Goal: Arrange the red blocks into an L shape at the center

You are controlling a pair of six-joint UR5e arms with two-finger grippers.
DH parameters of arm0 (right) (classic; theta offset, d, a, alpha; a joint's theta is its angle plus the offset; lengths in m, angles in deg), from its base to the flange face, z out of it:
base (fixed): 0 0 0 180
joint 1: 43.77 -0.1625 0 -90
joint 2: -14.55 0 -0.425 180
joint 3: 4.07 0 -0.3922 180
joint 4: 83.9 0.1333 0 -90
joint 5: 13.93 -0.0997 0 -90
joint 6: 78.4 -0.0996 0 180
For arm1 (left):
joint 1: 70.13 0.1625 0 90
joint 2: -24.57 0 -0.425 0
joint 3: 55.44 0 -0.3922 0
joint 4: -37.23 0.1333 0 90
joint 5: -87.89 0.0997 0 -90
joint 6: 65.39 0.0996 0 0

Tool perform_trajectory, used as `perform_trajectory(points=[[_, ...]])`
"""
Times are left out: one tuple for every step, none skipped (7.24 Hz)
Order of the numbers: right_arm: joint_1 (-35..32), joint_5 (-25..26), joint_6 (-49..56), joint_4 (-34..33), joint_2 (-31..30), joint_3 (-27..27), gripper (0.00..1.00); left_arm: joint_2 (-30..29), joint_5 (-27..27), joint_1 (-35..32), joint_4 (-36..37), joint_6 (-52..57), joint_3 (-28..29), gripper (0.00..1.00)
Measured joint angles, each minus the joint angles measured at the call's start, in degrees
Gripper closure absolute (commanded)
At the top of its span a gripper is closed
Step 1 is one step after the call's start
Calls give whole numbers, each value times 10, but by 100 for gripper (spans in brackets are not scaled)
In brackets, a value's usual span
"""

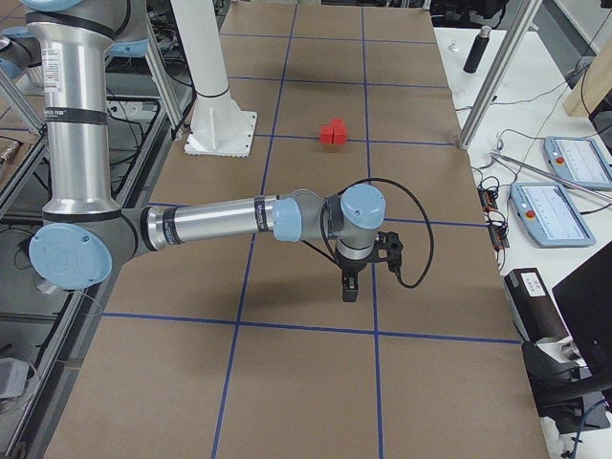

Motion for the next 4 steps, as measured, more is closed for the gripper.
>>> perform_trajectory(points=[[5, -1, 0, 0, 0, 0, 0, 5, -1, 0, 0, 0, -5, 0], [9, -1, 0, 0, 0, -1, 0, 9, -1, 1, -1, 0, -8, 0], [11, -1, 2, 0, -1, -1, 0, 10, -1, 1, -1, 0, -8, 0], [12, 0, 4, 0, -4, -3, 0, 10, 0, 1, -1, 1, -9, 0]])
